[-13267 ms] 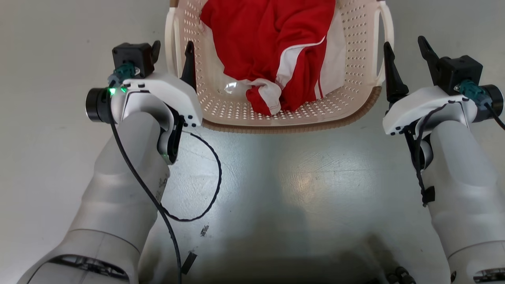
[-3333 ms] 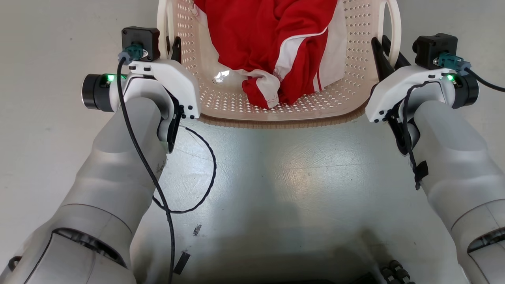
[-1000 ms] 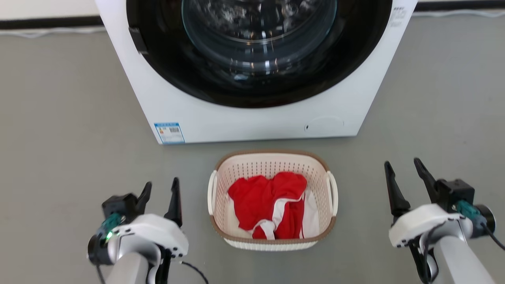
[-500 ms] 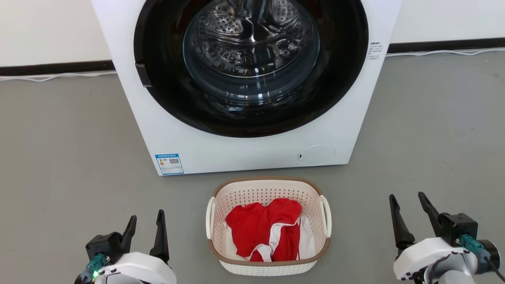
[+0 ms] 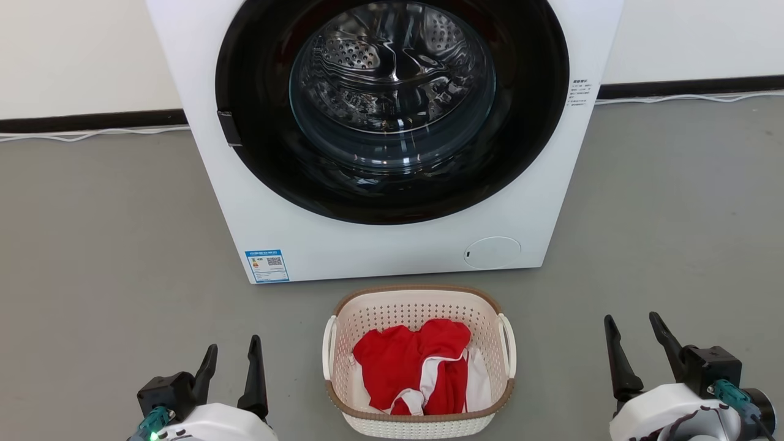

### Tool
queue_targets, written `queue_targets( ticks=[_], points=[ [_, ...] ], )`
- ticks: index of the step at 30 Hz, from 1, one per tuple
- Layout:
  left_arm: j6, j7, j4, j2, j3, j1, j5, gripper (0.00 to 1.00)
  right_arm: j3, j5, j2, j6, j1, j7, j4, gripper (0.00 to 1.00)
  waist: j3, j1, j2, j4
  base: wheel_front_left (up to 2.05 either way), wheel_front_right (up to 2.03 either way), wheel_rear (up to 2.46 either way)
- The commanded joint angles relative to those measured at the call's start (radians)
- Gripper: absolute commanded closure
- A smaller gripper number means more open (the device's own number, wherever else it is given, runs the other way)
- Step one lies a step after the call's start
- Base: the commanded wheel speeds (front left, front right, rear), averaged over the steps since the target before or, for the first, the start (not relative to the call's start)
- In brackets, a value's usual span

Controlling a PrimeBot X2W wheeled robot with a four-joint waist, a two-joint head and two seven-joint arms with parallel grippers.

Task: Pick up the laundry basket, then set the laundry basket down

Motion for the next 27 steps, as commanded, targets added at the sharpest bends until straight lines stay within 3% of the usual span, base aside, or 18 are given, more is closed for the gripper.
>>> queue_targets(
  ticks=[1, 19, 20, 27],
  points=[
    [0.013, -0.005, -0.026, 0.01, 0.023, -0.014, -0.005, 0.0, 0.023, -0.015, -0.005, 0.006, -0.007, -0.011, -0.028, 0.0, -0.003, 0.0001, -0.0001, 0.002, 0.0, 0.0, 0.0],
    [0.013, -0.005, -0.01, 0.01, 0.025, -0.013, -0.02, 0.0, 0.023, -0.025, 0.008, 0.006, -0.01, -0.011, -0.026, 0.0, -0.016, 0.0001, -0.0001, 0.009, 0.0, 0.0, 0.0],
    [0.007, 0.0, 0.011, 0.0, -0.002, 0.011, -0.02, 1.0, 0.0, -0.015, 0.013, 0.0, 0.011, 0.0, 0.0, 1.0, -0.016, 0.0001, -0.0001, 0.009, 0.0, 0.0, 0.0],
    [0.001, 0.018, 0.044, -0.005, 0.008, 0.02, -0.06, 1.0, -0.011, 0.031, 0.023, -0.001, 0.02, 0.024, 0.03, 1.0, -0.016, 0.0009, -0.0001, 0.01, 0.0, 0.0, 0.0]
  ],
)
